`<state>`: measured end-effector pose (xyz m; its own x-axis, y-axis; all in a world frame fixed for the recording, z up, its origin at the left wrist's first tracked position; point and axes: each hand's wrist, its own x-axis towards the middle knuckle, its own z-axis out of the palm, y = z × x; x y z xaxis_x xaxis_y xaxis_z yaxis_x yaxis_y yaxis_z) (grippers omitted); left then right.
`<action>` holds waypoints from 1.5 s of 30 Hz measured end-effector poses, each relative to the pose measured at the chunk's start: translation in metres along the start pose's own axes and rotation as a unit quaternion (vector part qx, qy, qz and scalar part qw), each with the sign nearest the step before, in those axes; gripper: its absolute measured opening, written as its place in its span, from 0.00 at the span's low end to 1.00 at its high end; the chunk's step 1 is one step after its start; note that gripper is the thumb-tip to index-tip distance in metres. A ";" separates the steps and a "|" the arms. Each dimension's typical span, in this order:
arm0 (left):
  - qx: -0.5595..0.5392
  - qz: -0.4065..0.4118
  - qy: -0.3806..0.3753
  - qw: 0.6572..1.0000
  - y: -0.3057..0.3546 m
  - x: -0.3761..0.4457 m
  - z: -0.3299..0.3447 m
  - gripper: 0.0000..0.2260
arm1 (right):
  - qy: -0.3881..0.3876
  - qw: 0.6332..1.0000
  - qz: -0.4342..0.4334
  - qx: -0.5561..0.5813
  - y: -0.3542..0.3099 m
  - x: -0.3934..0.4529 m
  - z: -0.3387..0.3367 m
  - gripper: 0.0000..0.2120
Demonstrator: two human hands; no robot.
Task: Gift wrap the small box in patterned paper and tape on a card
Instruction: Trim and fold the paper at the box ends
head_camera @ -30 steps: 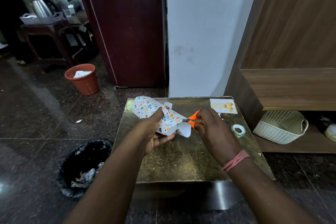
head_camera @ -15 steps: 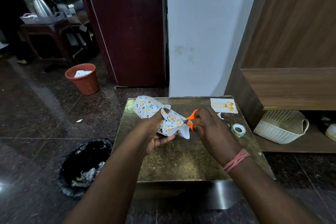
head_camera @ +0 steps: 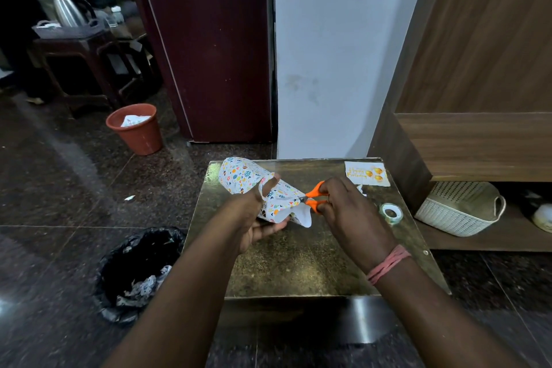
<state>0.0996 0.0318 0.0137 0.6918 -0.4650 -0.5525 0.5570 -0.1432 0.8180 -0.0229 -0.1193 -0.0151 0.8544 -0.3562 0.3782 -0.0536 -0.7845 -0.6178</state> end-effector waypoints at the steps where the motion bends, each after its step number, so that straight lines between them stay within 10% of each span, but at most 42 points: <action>1: 0.002 -0.002 -0.001 1.000 0.000 0.000 0.000 0.21 | 0.000 1.000 -0.001 -0.008 0.001 0.000 0.000 0.08; 45: -0.014 0.047 0.011 0.999 0.001 0.001 -0.003 0.18 | -0.001 0.999 0.010 -0.031 0.013 0.000 -0.018 0.15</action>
<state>0.1026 0.0341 0.0133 0.7506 -0.4567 -0.4775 0.5018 -0.0761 0.8616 -0.0325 -0.1385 -0.0109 0.8533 -0.3721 0.3652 -0.1027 -0.8066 -0.5821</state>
